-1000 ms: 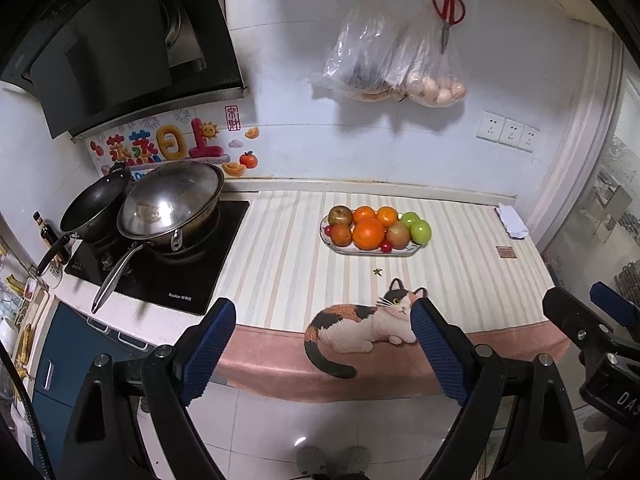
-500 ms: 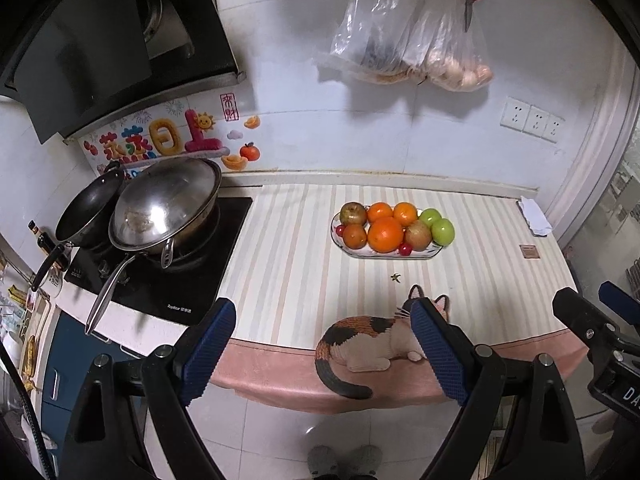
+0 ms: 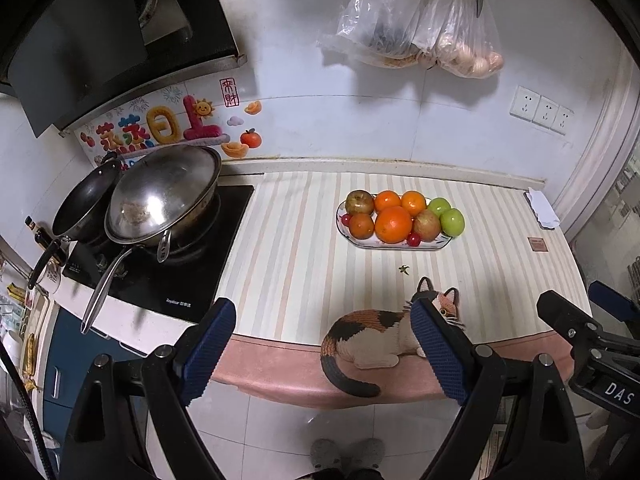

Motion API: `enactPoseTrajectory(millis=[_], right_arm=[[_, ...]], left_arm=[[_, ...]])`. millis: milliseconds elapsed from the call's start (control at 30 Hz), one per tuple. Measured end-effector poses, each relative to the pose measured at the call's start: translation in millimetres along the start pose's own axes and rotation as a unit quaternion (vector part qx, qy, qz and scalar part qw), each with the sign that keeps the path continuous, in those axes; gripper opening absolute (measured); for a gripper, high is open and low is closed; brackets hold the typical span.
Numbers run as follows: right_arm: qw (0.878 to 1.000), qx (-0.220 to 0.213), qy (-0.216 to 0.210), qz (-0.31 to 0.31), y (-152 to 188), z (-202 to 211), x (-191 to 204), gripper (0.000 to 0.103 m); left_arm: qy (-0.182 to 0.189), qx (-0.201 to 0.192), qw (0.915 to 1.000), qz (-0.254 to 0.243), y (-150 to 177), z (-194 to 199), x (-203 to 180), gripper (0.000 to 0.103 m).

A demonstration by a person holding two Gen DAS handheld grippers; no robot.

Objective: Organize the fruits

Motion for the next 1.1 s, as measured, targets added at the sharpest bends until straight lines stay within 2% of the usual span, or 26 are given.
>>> enactPoseTrajectory(millis=[1100], right_arm=[[1.000,0.002,0.012,0.000,7.6,2.5,7.4,0.099]], left_arm=[[0.011,0.005,0.9999,-0.004,5.8,-1.7,3.3,0.090]])
Point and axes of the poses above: each gripper's, at about its wrist camera, not at the fingertips, and z roughly against the way its jaws point, x to its left, y to its underside, the point moved 3 cm from there along -z, roughly the way its jaws point, and after that the axes turned 8 degrees about x, right-handed, at the moved point
